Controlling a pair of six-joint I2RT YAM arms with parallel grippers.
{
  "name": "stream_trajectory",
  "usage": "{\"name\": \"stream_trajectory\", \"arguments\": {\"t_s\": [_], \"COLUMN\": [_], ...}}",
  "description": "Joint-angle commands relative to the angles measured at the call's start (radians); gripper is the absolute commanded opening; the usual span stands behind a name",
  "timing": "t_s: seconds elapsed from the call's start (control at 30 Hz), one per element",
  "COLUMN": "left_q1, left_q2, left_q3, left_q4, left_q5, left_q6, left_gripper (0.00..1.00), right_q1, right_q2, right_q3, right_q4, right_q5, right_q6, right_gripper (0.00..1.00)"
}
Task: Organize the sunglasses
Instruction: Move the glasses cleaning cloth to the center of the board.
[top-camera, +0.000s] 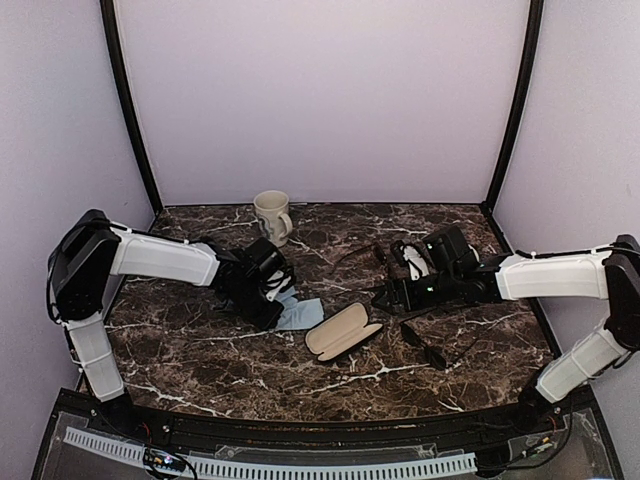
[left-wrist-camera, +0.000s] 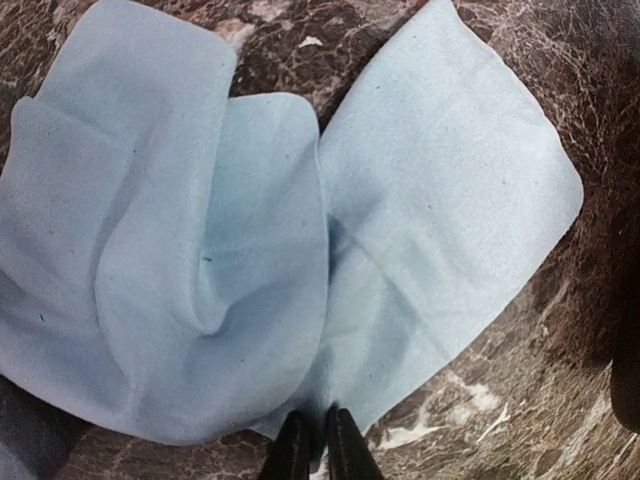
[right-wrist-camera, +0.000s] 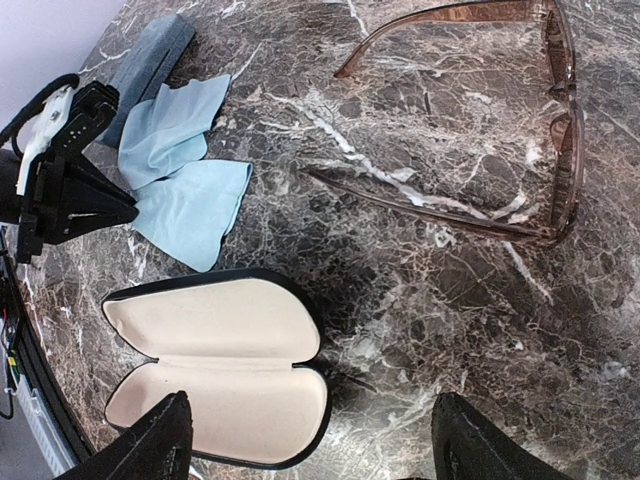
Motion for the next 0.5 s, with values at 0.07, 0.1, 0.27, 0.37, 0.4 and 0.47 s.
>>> {"name": "stream_trajectory", "arguments": {"t_s": [0.07, 0.1, 0.27, 0.37, 0.4, 0.47], "left_q1": [-0.017, -0.017, -0.017, -0.017, -0.017, -0.017], "left_q2": [-0.061, -0.068, -0.103, -0.146, -0.161, -0.190], "left_q3": [-0.038, -0.036, -0.024, -0.039, -0.046, -0.064], "left_q4": [-0.117, -0.130, -0.221, -0.257, -0.264, -0.281], "left_q5": [0.010, 0.007, -0.001, 0.015, 0.022, 0.041], "left_q6": [-0.029, -0.030, -0.031, -0.031, -0.031, -0.037], "left_gripper": [0.00, 0.00, 0.00, 0.00, 0.00, 0.00], "right_q1": [0.010, 0.011, 0.035, 0.072, 0.090, 0.129], "right_q2": [0.015, 0.018, 0.026, 0.016, 0.012, 0.007], "right_q3": [0.020, 0.027, 0.049, 0.063, 0.069, 0.085], "right_q4": [0.020, 0.014, -0.007, -0.005, -0.002, 0.004], "right_q5": [-0.001, -0.001, -0.003, -0.020, -0.027, -0.044], "right_q6": [-0.009, -0.014, -0.045, -0.077, -0.090, -0.120], "right_gripper": [0.83, 0.83, 0.82, 0.82, 0.82, 0.81]}}
